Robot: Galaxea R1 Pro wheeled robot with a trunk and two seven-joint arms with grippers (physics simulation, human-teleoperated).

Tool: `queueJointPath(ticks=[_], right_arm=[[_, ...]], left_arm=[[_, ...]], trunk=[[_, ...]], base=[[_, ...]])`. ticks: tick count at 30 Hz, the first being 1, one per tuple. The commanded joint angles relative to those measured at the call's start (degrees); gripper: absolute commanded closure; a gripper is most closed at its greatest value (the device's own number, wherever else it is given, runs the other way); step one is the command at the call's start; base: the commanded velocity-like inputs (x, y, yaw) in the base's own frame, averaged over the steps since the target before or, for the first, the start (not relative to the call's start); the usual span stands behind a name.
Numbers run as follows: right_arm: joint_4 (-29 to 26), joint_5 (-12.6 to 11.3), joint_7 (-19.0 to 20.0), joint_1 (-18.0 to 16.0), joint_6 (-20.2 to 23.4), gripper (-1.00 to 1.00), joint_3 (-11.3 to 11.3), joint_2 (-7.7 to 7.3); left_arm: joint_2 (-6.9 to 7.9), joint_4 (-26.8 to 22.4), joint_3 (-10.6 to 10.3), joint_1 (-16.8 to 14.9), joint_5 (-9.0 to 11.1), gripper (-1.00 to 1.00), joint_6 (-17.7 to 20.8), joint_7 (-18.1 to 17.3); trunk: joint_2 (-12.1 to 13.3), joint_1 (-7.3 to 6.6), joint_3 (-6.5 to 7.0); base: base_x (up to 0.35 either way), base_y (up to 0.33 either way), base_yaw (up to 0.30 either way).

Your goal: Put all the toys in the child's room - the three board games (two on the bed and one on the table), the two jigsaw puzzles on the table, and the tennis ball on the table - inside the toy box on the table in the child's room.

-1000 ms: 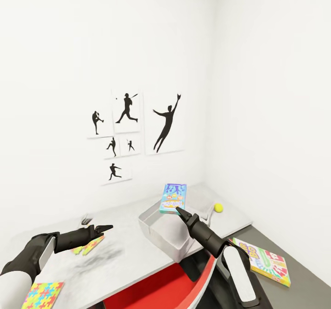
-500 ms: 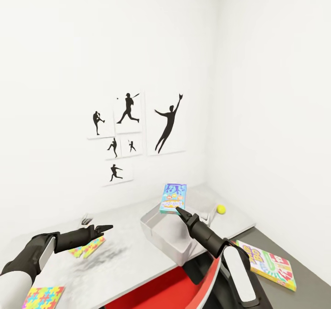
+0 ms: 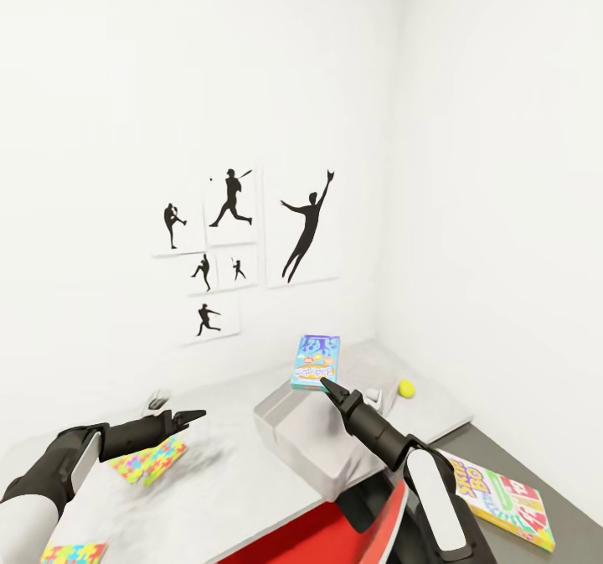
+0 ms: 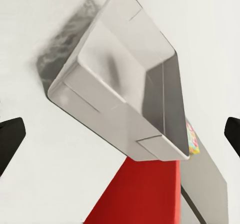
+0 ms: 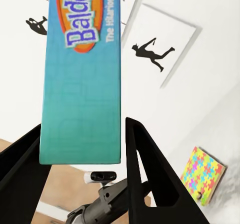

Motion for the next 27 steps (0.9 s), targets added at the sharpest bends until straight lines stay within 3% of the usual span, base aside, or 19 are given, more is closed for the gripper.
queueJointPath(ticks=[1,27], right_arm=[[0.01,-0.2,0.12,-0.03,0.48,1.0,-0.2,0.07],[0.01,-0.42,0.14,-0.03,0.48,1.0,-0.29,0.07]], left_arm=[[0.01,0.03,0.06,-0.03,0.21,-1.0,0.38,-0.08],[-0.01,0.03,0.06,-0.04,0.21,-1.0,0.32,-0.08]], trunk=[[-0.04,0.03,-0.03],[-0.04,0.03,-0.03]], base=[[0.073,0.0,0.0],[0.006,0.0,0.0]])
